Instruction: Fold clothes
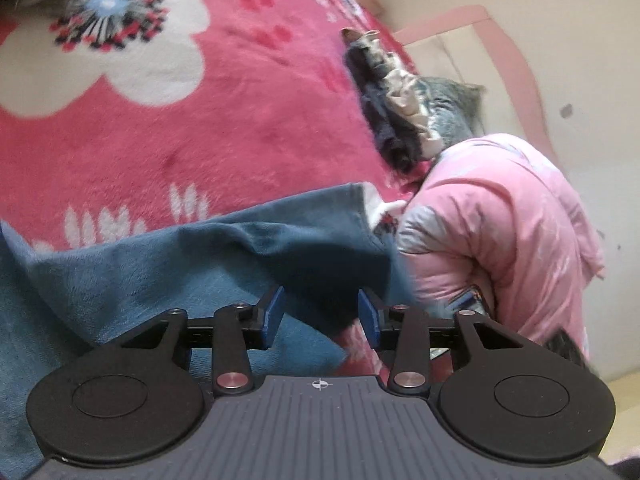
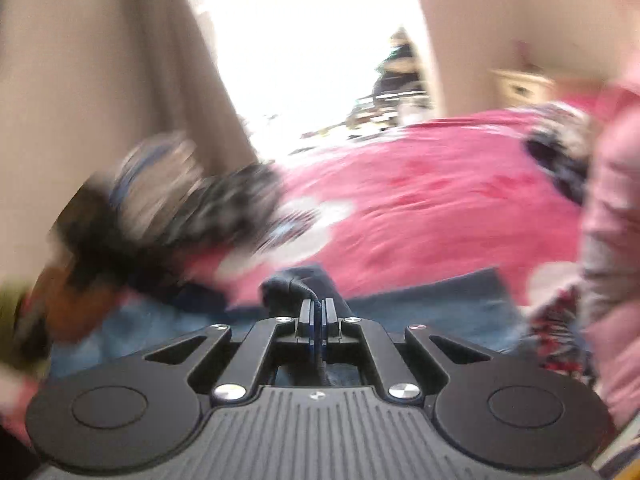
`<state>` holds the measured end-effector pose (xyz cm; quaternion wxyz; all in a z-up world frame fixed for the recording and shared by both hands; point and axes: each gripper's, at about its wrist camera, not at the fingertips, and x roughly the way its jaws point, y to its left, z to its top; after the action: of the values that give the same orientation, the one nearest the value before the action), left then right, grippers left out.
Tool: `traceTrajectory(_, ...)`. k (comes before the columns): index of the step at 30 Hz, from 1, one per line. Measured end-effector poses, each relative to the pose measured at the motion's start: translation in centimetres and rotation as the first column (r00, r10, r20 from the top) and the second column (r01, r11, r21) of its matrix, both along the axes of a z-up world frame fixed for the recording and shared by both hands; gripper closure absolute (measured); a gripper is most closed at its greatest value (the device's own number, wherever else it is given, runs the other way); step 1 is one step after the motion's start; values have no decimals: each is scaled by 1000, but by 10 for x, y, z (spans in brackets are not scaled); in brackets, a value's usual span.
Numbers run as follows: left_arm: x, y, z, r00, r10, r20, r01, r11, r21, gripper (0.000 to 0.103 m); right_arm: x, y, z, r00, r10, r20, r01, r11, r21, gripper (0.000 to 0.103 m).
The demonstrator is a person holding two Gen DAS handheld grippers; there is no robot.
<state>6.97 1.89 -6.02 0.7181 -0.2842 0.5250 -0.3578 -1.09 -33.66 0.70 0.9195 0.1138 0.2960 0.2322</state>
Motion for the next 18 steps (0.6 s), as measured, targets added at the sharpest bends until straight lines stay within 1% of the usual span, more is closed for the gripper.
traceTrajectory(2,-3,2,7,999,-7,31,7,1000,1,62,20,-12,2,997,-71,-1,71,997,-24,100)
traceTrajectory(4,-8,3,11,998,-19,61,18,1000,19,62,38,-18,3,994,-107,0,107,992,-71,100)
traceTrajectory(6,-15,2,15,993,-52,104,45,997,67,62,54,-22,0,989,-145,-8,143,982,-126,100)
traceTrajectory(8,-26,1,17,983,-107,150,87,987,136,62,67,-23,-6,984,-178,-20,171,967,-191,100)
traceTrajectory(11,-44,-3,19,958,-199,208,146,959,243,62,86,-24,-26,977,-207,-58,188,952,-242,100)
traceTrajectory(13,-55,-6,17,937,-254,241,172,933,315,62,98,-26,-41,969,-227,-97,193,941,-278,100)
traceTrajectory(17,-68,-13,8,903,-343,258,215,882,418,62,115,-31,-71,944,-285,-165,214,912,-351,101)
traceTrajectory(18,-69,-15,6,898,-356,260,219,872,438,62,117,-31,-75,940,-304,-157,226,897,-380,101)
